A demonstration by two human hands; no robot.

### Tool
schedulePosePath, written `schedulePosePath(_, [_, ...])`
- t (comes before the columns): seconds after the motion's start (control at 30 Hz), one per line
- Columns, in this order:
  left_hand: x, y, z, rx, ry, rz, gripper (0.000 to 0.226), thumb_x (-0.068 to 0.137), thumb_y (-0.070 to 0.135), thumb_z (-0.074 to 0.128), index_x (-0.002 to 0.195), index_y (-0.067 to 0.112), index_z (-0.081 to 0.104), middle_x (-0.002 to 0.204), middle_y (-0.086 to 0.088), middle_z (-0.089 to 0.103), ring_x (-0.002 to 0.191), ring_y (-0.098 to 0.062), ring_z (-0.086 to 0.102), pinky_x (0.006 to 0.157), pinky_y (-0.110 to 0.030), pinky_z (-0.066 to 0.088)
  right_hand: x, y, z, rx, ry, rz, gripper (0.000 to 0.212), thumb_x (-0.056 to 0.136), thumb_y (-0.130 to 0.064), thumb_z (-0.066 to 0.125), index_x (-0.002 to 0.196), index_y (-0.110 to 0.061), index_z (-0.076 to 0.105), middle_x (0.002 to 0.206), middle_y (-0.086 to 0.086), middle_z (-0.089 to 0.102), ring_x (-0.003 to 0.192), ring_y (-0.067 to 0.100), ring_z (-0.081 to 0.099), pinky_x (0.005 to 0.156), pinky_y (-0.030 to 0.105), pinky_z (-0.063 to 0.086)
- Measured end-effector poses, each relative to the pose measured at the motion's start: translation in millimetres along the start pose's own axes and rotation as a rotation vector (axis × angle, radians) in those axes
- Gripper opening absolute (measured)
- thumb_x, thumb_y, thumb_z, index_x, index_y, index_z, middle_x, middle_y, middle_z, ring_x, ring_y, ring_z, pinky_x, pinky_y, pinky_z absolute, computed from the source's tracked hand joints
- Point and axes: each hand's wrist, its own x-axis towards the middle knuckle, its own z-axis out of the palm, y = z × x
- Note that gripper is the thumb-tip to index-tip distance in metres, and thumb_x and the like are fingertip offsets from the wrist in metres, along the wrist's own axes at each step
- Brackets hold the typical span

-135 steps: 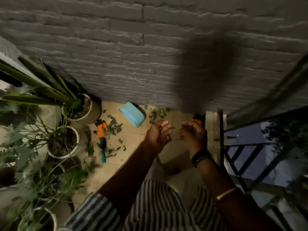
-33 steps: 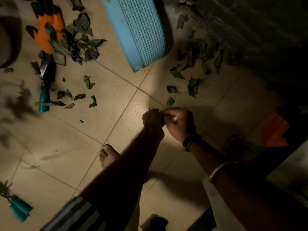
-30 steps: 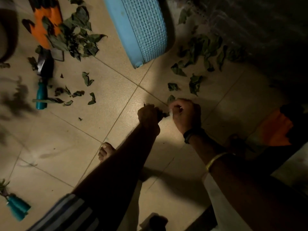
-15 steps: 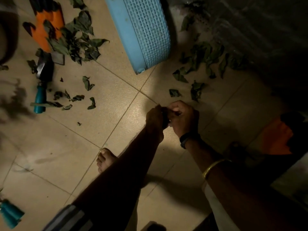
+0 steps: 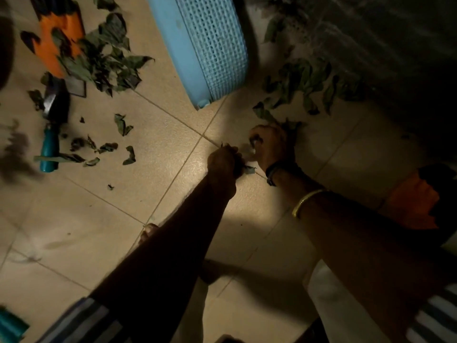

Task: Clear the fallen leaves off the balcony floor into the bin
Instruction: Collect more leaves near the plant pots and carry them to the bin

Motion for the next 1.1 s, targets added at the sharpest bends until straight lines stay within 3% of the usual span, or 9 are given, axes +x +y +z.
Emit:
schedulePosePath(0.17, [-3, -11, -1, 0.033, 0.006, 0.030, 0.025, 0.105, 0.024, 0.042, 0.094, 0.012, 0.060, 0.079, -0.005, 0.058, 0.074, -0.019, 0.057, 0.071, -0.031, 0.047, -29, -24, -18, 0.441, 0.000, 0.157, 0.015, 0.087, -0.002, 0.067, 0.092, -0.013, 0.075, 0.088, -0.006, 0.070, 0.087, 0.011, 0.067, 0.079, 0.028, 0.058])
schedulePosePath(0.3, [-23, -14, 9, -0.003, -0.099, 0.035, 0.035, 0.105, 0.034, 0.040, 0.094, 0.009, 0.061, 0.085, -0.010, 0.067, 0.078, -0.022, 0.066, 0.085, -0.039, 0.053, -66, -30, -46, 0.441, -0.088, 0.045, 0.017, 0.084, -0.007, 0.073, 0.098, -0.016, 0.078, 0.080, -0.018, 0.068, 0.076, -0.008, 0.064, 0.066, 0.009, 0.050])
schedulePosePath(0.37, [-29, -12, 13, 0.036, -0.096, 0.073, 0.029, 0.105, 0.025, 0.041, 0.089, 0.008, 0.058, 0.082, -0.012, 0.063, 0.072, -0.022, 0.062, 0.075, -0.037, 0.054, -69, -22, -65, 0.440, -0.124, -0.009, 0.018, 0.085, -0.010, 0.073, 0.101, -0.016, 0.077, 0.081, -0.020, 0.067, 0.076, -0.014, 0.062, 0.064, 0.004, 0.047])
schedulePosePath(0.43, [-28, -7, 15, 0.030, -0.056, 0.090, 0.027, 0.104, 0.018, 0.043, 0.082, 0.009, 0.055, 0.075, -0.009, 0.056, 0.063, -0.018, 0.055, 0.060, -0.030, 0.047, -60, -3, -78, 0.368, 0.001, 0.017, 0.018, 0.086, -0.012, 0.070, 0.103, -0.015, 0.076, 0.088, -0.012, 0.071, 0.078, -0.011, 0.062, 0.068, 0.007, 0.051])
schedulePosePath(0.5, [-23, -2, 16, -0.025, -0.032, 0.051, 0.026, 0.103, 0.023, 0.048, 0.082, 0.010, 0.057, 0.072, -0.006, 0.055, 0.062, -0.017, 0.053, 0.058, -0.028, 0.044, -38, 22, -81, 0.258, 0.121, 0.115, 0.029, 0.084, -0.015, 0.068, 0.113, -0.018, 0.071, 0.105, 0.000, 0.072, 0.091, 0.006, 0.066, 0.081, 0.029, 0.059])
schedulePosePath(0.63, [-11, -8, 21, -0.091, -0.079, 0.029, 0.029, 0.103, 0.030, 0.049, 0.084, 0.011, 0.058, 0.070, -0.004, 0.055, 0.063, -0.015, 0.052, 0.061, -0.028, 0.043, -6, 47, -66, -0.039, -0.040, 0.165, 0.070, 0.084, -0.025, 0.072, 0.147, -0.024, 0.040, 0.149, 0.012, 0.039, 0.134, 0.032, 0.040, 0.104, 0.045, 0.043])
schedulePosePath(0.77, [7, -25, 17, -0.104, -0.127, 0.010, 0.028, 0.103, 0.031, 0.048, 0.086, 0.011, 0.058, 0.069, -0.003, 0.056, 0.062, -0.014, 0.053, 0.060, -0.026, 0.043, -1, 47, -35, -0.122, 0.077, 0.040, 0.032, 0.088, -0.008, 0.063, 0.119, -0.017, 0.064, 0.127, 0.011, 0.054, 0.112, 0.030, 0.055, 0.089, 0.041, 0.053])
schedulePosePath(0.9, [6, -42, 8, -0.135, -0.100, -0.021, 0.028, 0.101, 0.033, 0.052, 0.086, 0.011, 0.059, 0.071, -0.003, 0.058, 0.063, -0.015, 0.056, 0.060, -0.027, 0.045, -13, 54, -28, 0.107, 0.020, 0.175, 0.015, 0.085, -0.002, 0.068, 0.097, -0.007, 0.075, 0.100, 0.009, 0.072, 0.095, 0.023, 0.067, 0.081, 0.037, 0.060])
schedulePosePath(1.1, [-66, -29, -9, -0.284, -0.137, -0.019, 0.030, 0.103, 0.032, 0.048, 0.083, 0.011, 0.055, 0.069, -0.004, 0.051, 0.062, -0.015, 0.051, 0.061, -0.027, 0.043, -75, 6, -84, 0.919, 0.147, 0.699, 0.021, 0.084, 0.004, 0.072, 0.104, -0.003, 0.072, 0.101, 0.010, 0.072, 0.088, 0.024, 0.071, 0.062, 0.021, 0.057])
